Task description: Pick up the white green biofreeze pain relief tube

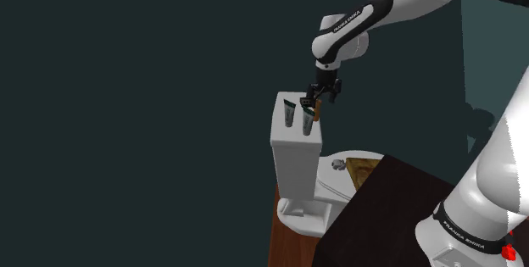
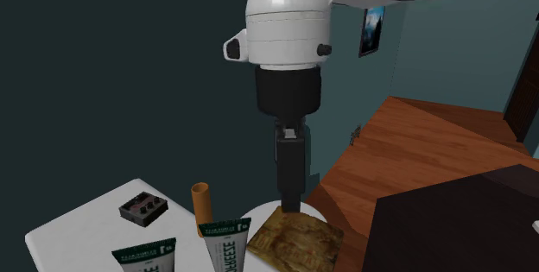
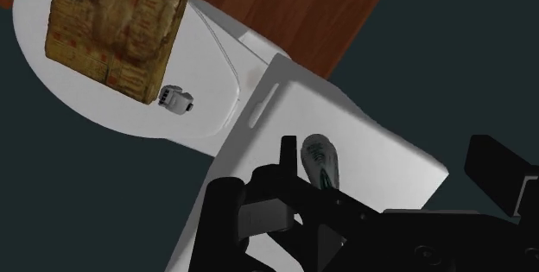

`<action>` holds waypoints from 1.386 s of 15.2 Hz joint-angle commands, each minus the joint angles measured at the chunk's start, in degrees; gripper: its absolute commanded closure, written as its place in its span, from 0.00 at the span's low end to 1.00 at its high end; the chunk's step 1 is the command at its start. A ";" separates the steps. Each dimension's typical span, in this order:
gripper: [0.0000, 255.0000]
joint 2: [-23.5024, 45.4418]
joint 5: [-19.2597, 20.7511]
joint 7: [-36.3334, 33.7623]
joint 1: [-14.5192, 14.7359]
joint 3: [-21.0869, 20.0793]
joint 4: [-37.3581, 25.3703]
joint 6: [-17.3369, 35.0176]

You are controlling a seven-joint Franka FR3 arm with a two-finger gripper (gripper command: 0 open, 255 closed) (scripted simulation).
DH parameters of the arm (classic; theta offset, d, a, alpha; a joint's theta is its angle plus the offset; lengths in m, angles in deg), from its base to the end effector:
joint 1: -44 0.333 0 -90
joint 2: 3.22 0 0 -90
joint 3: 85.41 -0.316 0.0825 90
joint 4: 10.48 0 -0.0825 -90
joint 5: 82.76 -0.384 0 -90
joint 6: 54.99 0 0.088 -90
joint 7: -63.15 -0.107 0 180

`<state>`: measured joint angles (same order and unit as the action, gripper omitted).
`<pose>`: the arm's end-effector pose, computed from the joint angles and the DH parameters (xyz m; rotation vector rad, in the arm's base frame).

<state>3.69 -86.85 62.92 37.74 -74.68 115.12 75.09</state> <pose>0.5192 -0.1561 0.3286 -3.0579 0.5355 0.0540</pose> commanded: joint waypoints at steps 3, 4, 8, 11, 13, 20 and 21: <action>0.00 9.33 -4.08 2.28 -1.64 -0.01 -6.68 2.28; 0.00 11.59 -5.03 2.77 -2.17 -0.14 -8.49 2.61; 0.00 15.81 -6.65 3.68 -3.11 -0.60 -10.98 4.17; 0.00 17.45 -7.21 4.14 -3.31 -0.90 -10.81 5.94; 0.00 18.91 -7.70 4.54 -3.49 -1.18 -10.75 7.43; 1.00 18.95 -7.70 4.60 -3.56 -1.16 -10.88 7.33; 1.00 18.95 -7.70 4.60 -3.56 -1.16 -10.87 7.34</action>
<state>22.60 -94.55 67.52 34.19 -75.84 104.22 82.42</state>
